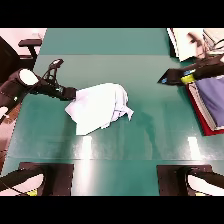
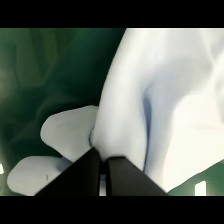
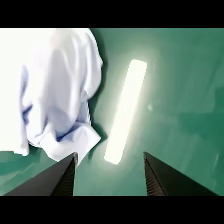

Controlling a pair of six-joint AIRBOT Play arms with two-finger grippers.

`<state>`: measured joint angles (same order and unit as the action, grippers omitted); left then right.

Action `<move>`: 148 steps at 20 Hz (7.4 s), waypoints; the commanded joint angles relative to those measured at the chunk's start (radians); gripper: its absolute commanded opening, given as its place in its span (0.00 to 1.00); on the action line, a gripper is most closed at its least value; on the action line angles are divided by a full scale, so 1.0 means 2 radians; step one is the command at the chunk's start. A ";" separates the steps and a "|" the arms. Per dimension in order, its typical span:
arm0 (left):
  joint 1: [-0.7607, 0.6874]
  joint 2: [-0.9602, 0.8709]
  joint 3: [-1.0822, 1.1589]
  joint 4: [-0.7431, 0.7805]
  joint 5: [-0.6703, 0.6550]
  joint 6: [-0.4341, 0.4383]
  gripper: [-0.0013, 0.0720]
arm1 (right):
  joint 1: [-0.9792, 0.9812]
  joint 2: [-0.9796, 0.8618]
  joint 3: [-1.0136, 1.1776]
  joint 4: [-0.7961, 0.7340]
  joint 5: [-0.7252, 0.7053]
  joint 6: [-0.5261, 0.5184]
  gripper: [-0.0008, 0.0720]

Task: Fold the shirts.

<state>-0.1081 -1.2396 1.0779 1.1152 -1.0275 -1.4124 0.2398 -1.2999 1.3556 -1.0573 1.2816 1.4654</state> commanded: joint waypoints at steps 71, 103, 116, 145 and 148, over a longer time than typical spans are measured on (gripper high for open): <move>0.122 0.067 -0.135 -0.039 -0.068 0.014 0.85 | 0.004 -0.008 0.017 -0.043 0.008 0.013 0.60; 0.178 0.070 -0.033 -0.011 -0.069 0.025 0.06 | -0.048 -0.095 -0.055 0.029 0.011 -0.031 0.60; 0.178 0.070 -0.033 0.034 -0.081 -0.014 0.06 | 0.002 -0.183 -0.055 0.084 0.001 -0.054 0.60; 0.178 0.226 0.468 -0.054 -0.061 -0.043 0.06 | -0.185 0.207 0.311 0.082 -0.026 -0.066 0.02; 0.178 0.226 0.524 -0.055 -0.039 -0.064 0.06 | -0.265 0.225 0.367 0.083 -0.025 -0.063 0.02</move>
<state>0.2470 -0.7925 1.9934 1.0187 -1.1545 -1.4960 -0.1696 -0.9039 1.9839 -0.8902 1.2335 1.3331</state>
